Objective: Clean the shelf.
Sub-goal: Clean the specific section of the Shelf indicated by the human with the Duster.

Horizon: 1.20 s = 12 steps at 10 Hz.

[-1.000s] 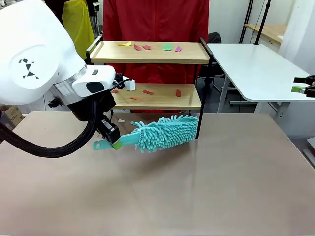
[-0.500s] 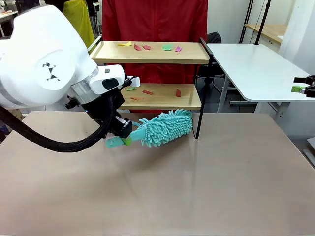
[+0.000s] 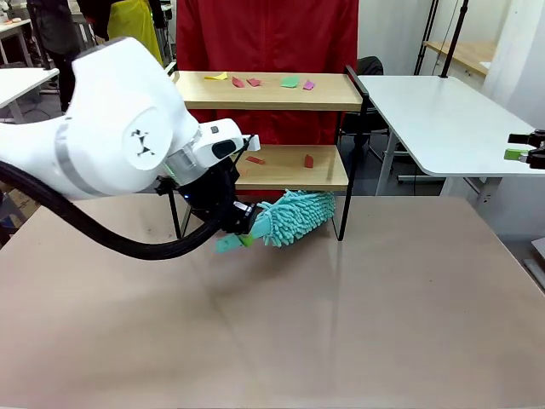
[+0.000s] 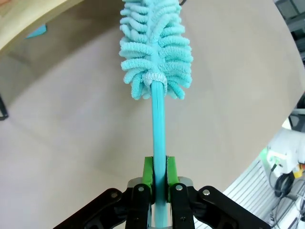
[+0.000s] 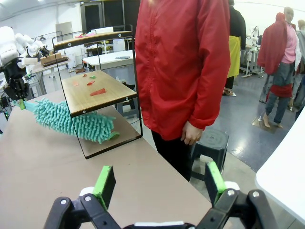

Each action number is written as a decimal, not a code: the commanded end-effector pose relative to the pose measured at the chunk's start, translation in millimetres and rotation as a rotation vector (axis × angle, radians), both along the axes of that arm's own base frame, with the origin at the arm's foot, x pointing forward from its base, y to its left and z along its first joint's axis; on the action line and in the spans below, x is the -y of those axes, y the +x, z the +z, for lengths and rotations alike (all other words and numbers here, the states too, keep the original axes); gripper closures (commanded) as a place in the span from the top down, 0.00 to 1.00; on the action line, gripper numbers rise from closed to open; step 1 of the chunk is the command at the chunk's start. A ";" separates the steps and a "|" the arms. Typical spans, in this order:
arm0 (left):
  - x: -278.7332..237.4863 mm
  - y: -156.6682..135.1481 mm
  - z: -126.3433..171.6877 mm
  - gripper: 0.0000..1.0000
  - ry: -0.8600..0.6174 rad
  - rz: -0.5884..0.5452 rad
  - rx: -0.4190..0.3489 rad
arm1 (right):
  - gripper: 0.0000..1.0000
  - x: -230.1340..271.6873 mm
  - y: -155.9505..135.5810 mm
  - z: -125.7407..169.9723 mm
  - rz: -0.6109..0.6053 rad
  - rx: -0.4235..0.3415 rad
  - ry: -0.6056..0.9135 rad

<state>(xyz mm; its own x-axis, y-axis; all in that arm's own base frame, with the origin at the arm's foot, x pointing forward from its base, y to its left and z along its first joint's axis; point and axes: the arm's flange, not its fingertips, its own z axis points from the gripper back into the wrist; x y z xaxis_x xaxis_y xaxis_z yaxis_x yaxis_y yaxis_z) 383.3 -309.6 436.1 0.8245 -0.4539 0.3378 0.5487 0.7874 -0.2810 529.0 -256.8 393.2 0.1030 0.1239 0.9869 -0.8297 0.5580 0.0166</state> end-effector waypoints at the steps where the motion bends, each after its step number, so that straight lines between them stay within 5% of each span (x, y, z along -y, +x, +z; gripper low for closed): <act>1: 21.0 17.8 -7.5 0.13 -0.030 0.073 0.026 | 1.00 -3.7 1.0 7.2 -0.011 -0.012 -0.011; 7: 65.6 44.8 -26.5 0.13 -0.019 0.245 0.136 | 1.00 -3.7 1.0 7.2 -0.011 -0.012 -0.011; 12: 110.6 66.8 -32.6 0.13 -0.026 0.304 0.102 | 1.00 -3.7 1.0 7.2 -0.011 -0.012 -0.011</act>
<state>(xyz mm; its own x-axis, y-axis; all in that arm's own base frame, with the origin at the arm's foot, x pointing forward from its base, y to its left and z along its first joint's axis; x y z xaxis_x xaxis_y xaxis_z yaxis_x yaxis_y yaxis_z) 442.0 -397.8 403.6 0.8712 -0.1989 0.4488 0.3408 0.9032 -0.2611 529.0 -256.9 393.2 0.1030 0.1238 0.9870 -0.8296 0.5581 0.0166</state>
